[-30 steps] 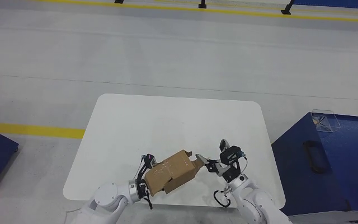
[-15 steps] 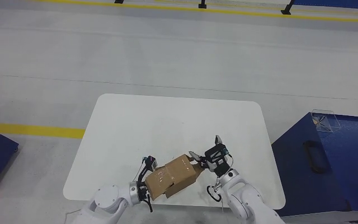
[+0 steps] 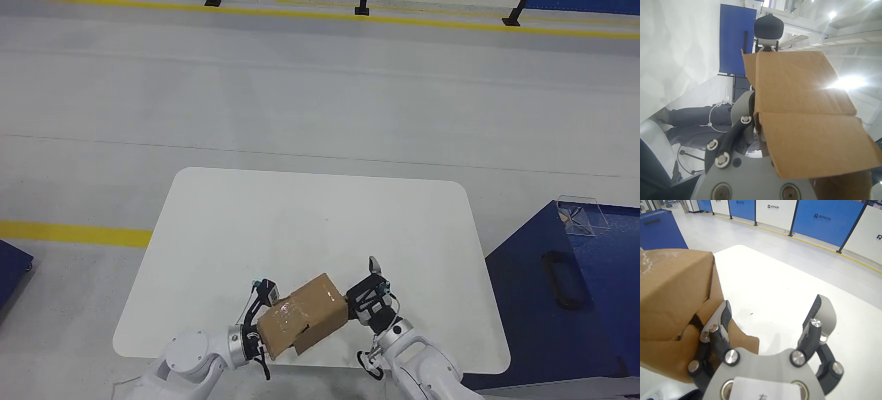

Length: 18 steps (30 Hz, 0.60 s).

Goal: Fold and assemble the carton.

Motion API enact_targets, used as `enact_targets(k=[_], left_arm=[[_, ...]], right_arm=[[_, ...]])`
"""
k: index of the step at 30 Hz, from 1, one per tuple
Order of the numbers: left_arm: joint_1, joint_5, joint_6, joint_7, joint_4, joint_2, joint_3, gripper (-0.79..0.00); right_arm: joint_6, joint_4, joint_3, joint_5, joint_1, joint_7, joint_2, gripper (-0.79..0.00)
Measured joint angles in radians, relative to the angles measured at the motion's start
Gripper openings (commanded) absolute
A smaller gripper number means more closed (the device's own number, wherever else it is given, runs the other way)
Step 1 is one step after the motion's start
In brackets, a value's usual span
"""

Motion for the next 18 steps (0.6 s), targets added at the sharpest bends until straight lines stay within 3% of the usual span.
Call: enact_targets(k=[8, 18], left_arm=[[-0.004, -0.004, 0.002, -0.01, 0.002, 0.002, -0.005, -0.785], [-0.008, -0.069, -0.004, -0.065, 0.019, 0.004, -0.019, -0.785]], right_arm=[[0.008, -0.003, 0.03, 0.045, -0.002, -0.025, -0.006, 0.0], [-0.033, 0.013, 0.185, 0.219, -0.054, -0.006, 0.003, 0.0]])
